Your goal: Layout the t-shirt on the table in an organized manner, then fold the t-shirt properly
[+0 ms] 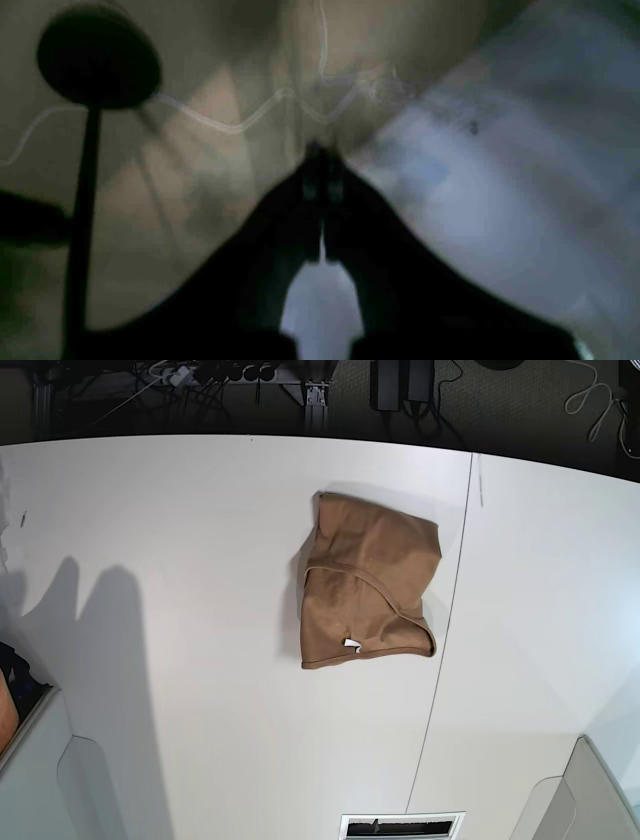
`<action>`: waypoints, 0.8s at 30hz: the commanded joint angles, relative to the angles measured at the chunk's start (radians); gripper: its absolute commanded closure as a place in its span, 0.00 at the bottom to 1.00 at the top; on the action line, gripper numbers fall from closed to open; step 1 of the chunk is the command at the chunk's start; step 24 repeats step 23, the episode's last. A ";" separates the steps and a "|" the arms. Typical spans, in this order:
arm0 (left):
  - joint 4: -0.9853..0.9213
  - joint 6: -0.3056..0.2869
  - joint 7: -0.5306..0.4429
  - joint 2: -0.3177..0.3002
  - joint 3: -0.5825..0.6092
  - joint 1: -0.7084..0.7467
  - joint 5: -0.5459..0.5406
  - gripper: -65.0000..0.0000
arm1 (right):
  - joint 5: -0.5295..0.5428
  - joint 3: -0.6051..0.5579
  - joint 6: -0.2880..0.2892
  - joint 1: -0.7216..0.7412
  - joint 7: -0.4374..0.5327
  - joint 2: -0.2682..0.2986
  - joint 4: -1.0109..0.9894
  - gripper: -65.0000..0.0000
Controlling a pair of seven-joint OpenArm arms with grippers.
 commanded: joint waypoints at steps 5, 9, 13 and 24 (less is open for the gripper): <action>-0.240 0.095 -0.082 0.039 0.143 -0.167 0.084 1.00 | 0.006 -0.071 -0.039 0.113 -0.060 0.007 -0.261 1.00; -0.475 0.131 -0.177 0.104 0.250 -0.320 0.126 1.00 | -0.027 -0.095 -0.038 0.236 -0.052 -0.032 -0.511 1.00; -0.707 0.132 -0.253 0.184 0.326 -0.456 0.144 1.00 | -0.073 -0.095 -0.038 0.368 -0.020 -0.090 -0.731 1.00; -0.865 0.131 -0.383 0.254 0.349 -0.550 0.143 1.00 | -0.095 -0.095 -0.038 0.562 0.053 -0.188 -0.876 1.00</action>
